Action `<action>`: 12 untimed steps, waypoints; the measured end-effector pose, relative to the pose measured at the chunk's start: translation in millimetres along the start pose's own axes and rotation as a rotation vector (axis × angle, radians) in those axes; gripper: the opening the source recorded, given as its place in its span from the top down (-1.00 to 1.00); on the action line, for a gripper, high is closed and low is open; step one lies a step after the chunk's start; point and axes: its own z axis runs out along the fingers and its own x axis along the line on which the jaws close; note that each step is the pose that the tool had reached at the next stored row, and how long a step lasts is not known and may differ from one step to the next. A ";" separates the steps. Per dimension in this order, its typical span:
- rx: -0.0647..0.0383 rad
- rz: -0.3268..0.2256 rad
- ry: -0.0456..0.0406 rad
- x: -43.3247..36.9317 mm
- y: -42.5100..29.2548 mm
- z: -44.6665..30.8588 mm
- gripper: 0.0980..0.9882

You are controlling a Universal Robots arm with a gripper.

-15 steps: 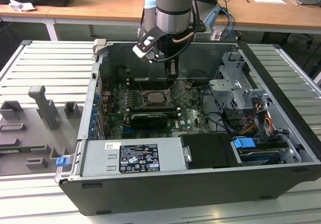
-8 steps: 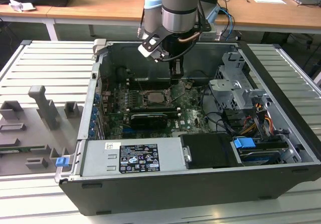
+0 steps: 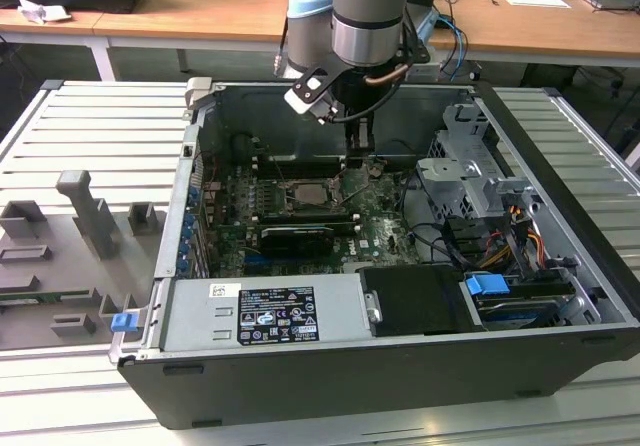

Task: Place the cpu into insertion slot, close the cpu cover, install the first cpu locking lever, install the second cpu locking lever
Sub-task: 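Close the cpu cover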

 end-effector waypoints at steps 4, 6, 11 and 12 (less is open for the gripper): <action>0.003 -0.014 0.0007 0.3 7.7 1.0 0.98; 0.004 -0.018 0.0010 0.4 9.8 1.2 0.98; 0.009 -0.018 0.0007 1.0 24.4 2.2 0.98; 0.010 -0.018 0.0007 1.2 27.4 2.4 0.98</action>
